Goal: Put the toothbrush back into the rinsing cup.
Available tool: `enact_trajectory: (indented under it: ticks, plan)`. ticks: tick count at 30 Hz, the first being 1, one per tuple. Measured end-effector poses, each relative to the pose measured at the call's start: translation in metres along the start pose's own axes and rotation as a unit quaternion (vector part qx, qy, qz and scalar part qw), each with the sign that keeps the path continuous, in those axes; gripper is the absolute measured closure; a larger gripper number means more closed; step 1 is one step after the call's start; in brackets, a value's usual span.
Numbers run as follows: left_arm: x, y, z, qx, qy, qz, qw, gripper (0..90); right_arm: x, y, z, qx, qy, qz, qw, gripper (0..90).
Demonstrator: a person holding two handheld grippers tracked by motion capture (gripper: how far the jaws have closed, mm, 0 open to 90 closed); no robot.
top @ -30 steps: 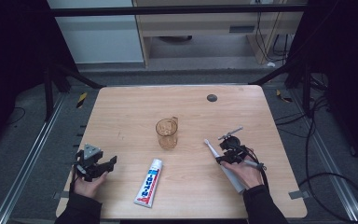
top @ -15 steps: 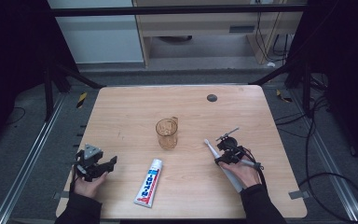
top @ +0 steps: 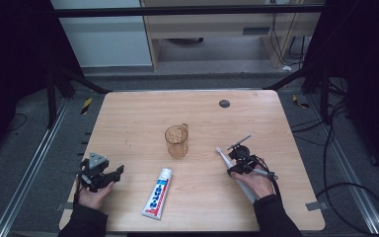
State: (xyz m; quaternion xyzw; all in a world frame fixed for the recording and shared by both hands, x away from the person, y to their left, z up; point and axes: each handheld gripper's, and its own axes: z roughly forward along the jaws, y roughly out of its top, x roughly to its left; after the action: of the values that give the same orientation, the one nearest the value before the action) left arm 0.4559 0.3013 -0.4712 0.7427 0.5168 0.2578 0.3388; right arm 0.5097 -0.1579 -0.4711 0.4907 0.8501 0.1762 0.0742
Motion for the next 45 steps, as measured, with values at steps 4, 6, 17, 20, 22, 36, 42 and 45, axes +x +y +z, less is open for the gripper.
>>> enact_trajectory:
  ticks: [4, 6, 17, 20, 22, 36, 42, 45]
  plan:
    - [0.0, 0.0, 0.0, 0.0, 0.0, 0.0, 1.0, 36.3, 0.0, 0.001, 0.0, 0.001, -0.004, -0.001, 1.0, 61.9]
    - [0.0, 0.0, 0.0, 0.0, 0.0, 0.0, 1.0, 36.3, 0.0, 0.001, 0.0, 0.003, -0.004, -0.003, 1.0, 63.6]
    - [0.001, 0.0, 0.0, 0.001, 0.0, 0.0, 1.0, 36.3, 0.003, 0.005, 0.0, 0.02, -0.003, 0.001, 0.9998, 67.1]
    - [0.001, 0.0, 0.0, 0.001, 0.0, 0.0, 1.0, 36.3, 0.003, 0.006, 0.0, 0.022, 0.0, 0.005, 0.9997, 67.2]
    - [0.0, 0.0, 0.0, 0.001, 0.0, 0.0, 1.0, 36.3, 0.003, 0.006, 0.0, 0.027, 0.001, 0.008, 0.9996, 67.3]
    - [0.001, 0.0, 0.0, 0.0, 0.001, 0.0, 1.0, 36.3, 0.003, 0.007, -0.011, 0.02, 0.002, 0.001, 0.9998, 67.6]
    - [0.001, 0.0, 0.0, 0.0, 0.001, -0.001, 1.0, 36.3, 0.003, 0.008, -0.017, 0.01, 0.002, -0.002, 0.9999, 67.6]
    - [0.001, 0.0, 0.0, 0.0, 0.001, -0.001, 1.0, 36.3, 0.004, 0.008, -0.022, 0.005, -0.001, 0.0, 1.0, 67.7]
